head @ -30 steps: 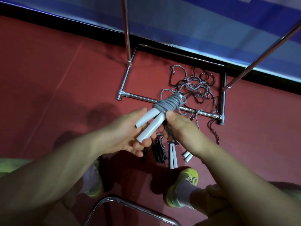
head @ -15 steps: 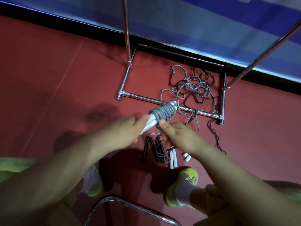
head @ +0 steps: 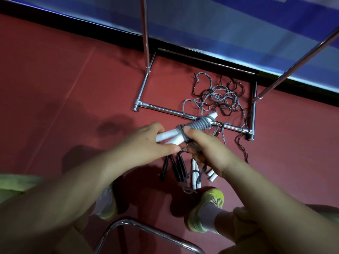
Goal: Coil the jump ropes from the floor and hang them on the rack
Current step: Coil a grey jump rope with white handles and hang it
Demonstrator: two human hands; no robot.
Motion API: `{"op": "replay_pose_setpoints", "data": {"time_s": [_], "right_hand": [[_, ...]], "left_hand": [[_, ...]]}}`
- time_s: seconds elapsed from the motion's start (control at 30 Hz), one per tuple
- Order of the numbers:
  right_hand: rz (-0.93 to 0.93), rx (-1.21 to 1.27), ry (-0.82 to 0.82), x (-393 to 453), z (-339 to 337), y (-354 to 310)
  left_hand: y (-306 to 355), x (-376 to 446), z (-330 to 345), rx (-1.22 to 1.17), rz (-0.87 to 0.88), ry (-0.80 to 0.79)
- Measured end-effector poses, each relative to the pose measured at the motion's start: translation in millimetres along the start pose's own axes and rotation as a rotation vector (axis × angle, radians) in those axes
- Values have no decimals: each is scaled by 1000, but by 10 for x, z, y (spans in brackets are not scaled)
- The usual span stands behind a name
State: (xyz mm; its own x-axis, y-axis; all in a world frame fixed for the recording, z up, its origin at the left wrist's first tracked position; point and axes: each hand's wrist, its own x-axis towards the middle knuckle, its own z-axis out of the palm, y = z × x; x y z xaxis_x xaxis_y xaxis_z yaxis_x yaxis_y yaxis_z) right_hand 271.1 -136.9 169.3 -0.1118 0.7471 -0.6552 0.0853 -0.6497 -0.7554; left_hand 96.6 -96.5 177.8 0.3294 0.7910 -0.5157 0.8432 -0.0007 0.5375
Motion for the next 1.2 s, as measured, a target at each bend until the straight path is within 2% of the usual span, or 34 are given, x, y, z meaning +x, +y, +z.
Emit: {"op": "replay_pose_setpoints", "data": {"time_s": [0.1, 0.2, 0.27, 0.37, 0.47, 0.53, 0.77, 0.93, 1.07, 1.2], "right_hand": [[-78, 86, -24, 6, -17, 5], [-169, 179, -100, -5, -45, 26], [-225, 243, -191, -29, -53, 24], [-283, 298, -282, -54, -53, 3], [-327, 216, -302, -49, -52, -19], [-326, 120, -276, -44, -69, -21], [-278, -143, -150, 36, -58, 44], [-191, -304, -61, 71, -50, 78], [-44, -431, 9, 60, -85, 80], [19, -375, -20, 26, -70, 14]], "left_hand": [[27, 12, -29, -194, -63, -126], [39, -20, -59, -644, -145, -481], [33, -27, -74, -825, -179, -675], [11, -17, -87, -1115, -198, -856], [5, -44, -100, -1205, -205, -949], [14, -39, -115, -1096, -199, -894], [59, -44, -19, -738, -152, -429], [66, -22, 72, -539, -126, -237], [-23, 43, 72, -470, -118, -124], [-86, 71, 58, -293, -95, -58]]}}
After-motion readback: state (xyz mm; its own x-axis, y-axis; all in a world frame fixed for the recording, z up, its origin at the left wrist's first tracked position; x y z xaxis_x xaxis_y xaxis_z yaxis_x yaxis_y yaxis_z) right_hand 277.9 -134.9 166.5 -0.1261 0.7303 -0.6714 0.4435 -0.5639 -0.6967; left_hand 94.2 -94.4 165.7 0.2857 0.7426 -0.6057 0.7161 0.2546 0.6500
